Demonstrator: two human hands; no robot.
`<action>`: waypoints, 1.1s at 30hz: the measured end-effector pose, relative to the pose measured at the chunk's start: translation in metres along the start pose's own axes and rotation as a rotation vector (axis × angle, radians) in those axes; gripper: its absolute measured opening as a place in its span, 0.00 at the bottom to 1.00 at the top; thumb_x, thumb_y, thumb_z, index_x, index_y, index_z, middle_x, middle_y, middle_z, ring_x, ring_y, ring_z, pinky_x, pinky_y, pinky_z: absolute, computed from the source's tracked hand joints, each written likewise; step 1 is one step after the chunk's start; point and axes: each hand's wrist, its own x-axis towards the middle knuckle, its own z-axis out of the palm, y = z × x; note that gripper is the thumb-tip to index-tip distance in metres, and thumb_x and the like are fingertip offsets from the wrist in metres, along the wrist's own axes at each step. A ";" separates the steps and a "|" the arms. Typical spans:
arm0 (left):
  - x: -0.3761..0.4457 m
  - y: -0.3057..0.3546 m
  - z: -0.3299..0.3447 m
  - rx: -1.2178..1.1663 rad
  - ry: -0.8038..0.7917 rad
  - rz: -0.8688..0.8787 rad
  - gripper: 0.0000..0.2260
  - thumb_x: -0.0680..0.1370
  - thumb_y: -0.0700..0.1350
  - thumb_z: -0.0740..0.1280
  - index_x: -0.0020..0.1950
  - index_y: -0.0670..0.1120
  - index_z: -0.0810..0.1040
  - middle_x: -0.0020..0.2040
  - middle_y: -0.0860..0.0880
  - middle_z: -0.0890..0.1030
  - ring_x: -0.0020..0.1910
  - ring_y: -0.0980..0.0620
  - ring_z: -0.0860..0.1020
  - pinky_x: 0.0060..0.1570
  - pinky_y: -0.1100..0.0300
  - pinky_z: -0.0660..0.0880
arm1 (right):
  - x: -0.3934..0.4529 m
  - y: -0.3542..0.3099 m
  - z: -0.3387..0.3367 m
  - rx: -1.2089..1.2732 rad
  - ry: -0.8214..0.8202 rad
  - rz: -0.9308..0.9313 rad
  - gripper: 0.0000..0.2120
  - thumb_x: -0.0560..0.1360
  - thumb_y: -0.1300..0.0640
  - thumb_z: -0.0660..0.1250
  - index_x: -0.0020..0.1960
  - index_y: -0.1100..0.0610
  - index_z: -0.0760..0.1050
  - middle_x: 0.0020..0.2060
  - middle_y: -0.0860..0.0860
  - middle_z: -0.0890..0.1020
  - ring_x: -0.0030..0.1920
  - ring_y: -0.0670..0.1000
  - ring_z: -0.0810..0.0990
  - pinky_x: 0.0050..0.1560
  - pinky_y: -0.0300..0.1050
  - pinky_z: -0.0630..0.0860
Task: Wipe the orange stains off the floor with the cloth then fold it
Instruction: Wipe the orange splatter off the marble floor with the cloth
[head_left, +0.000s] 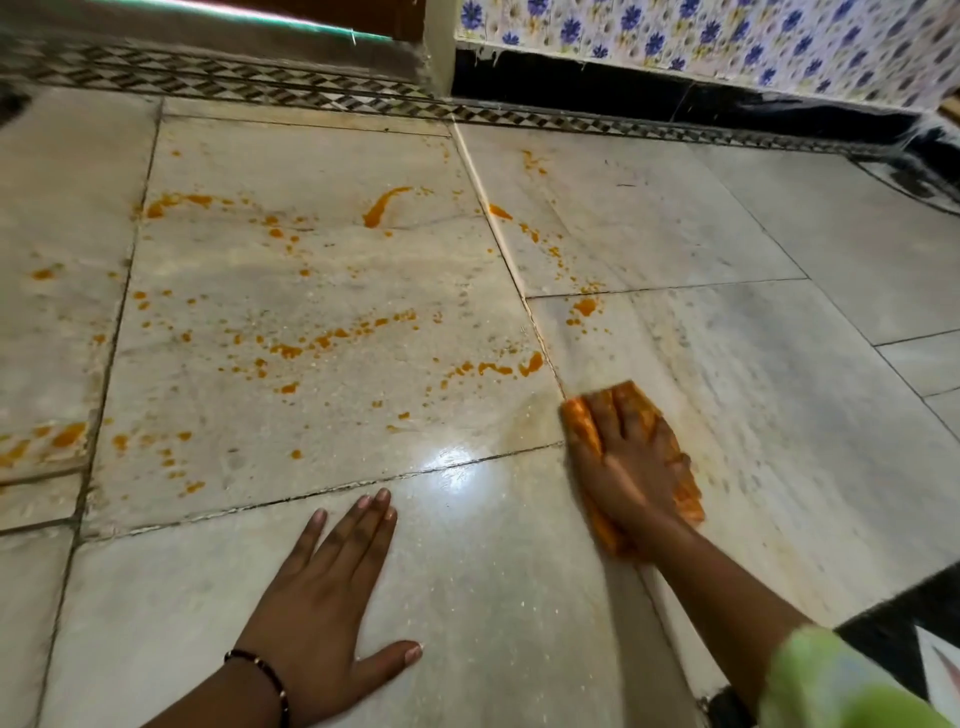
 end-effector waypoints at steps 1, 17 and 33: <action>0.000 0.000 0.000 0.003 0.002 -0.001 0.46 0.70 0.73 0.56 0.74 0.39 0.60 0.76 0.43 0.59 0.74 0.48 0.57 0.67 0.45 0.56 | 0.014 -0.020 0.001 0.006 -0.016 0.009 0.30 0.77 0.31 0.44 0.76 0.36 0.42 0.78 0.46 0.42 0.76 0.63 0.38 0.68 0.74 0.40; 0.000 0.001 0.000 -0.005 -0.002 -0.012 0.46 0.70 0.74 0.54 0.75 0.40 0.60 0.76 0.44 0.59 0.74 0.48 0.58 0.66 0.45 0.56 | -0.014 -0.066 0.011 -0.121 -0.056 -0.198 0.31 0.75 0.32 0.42 0.76 0.36 0.41 0.78 0.46 0.43 0.75 0.64 0.42 0.69 0.73 0.43; 0.002 -0.035 -0.013 0.026 -0.021 -0.119 0.39 0.76 0.69 0.49 0.77 0.41 0.54 0.77 0.44 0.53 0.76 0.48 0.53 0.70 0.45 0.51 | -0.061 -0.110 0.029 -0.201 -0.099 -0.368 0.30 0.73 0.32 0.36 0.74 0.33 0.37 0.77 0.44 0.40 0.75 0.62 0.40 0.69 0.70 0.42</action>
